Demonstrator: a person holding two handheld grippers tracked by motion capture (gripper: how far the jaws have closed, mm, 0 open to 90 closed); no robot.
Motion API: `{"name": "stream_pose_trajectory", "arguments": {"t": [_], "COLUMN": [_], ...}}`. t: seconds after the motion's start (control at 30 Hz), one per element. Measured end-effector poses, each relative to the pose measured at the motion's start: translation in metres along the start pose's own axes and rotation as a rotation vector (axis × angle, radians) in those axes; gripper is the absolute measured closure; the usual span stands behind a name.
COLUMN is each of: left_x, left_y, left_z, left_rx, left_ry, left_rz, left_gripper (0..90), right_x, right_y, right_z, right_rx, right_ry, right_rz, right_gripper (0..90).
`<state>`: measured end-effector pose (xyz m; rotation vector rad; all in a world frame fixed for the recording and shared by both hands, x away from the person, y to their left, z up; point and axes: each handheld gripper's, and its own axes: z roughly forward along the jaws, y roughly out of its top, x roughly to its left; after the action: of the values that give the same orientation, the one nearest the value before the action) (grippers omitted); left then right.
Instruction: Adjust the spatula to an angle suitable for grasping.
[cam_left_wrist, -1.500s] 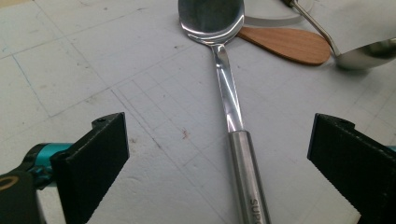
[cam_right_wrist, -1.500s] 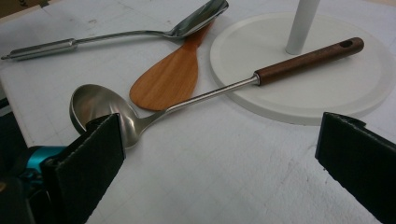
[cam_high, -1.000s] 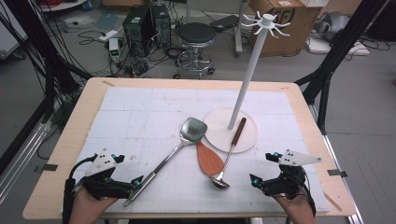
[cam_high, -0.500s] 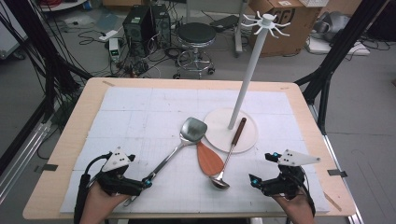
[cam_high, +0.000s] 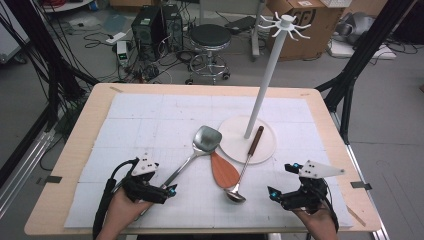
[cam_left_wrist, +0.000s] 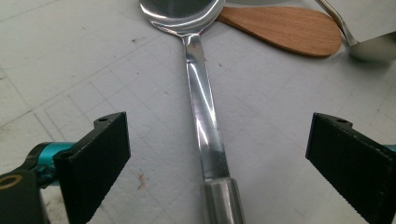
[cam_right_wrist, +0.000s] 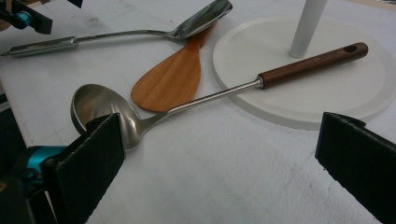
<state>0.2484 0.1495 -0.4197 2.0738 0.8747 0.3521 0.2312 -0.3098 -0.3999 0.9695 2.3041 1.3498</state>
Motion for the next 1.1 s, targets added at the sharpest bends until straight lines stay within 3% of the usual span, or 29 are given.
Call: {"name": "stream_pose_trajectory", "arguments": {"t": [0.37, 0.43, 0.8, 1.1], "left_x": [0.004, 0.004, 0.006, 0.007], "left_y": [0.004, 0.005, 0.006, 0.006], "left_z": [0.02, 0.023, 0.03, 0.032], "left_rx": [0.056, 0.057, 0.087, 0.107], "left_ry": [0.0, -0.027, -0.006, -0.034], "left_rz": [-0.018, -0.011, -0.023, -0.032], "left_gripper": [13.0, 16.6, 29.1, 42.5], "right_x": [0.0, 0.0, 0.001, 0.002], "right_y": [0.0, 0.0, 0.0, 0.0], "right_z": [0.001, 0.002, 0.003, 0.004], "right_rx": [-0.001, 0.0, 0.003, 0.006], "right_ry": [-0.001, -0.003, 0.002, 0.007], "right_rz": [-0.005, -0.007, -0.009, -0.008], "right_gripper": [0.5, 0.5, 0.5, 0.5]}}
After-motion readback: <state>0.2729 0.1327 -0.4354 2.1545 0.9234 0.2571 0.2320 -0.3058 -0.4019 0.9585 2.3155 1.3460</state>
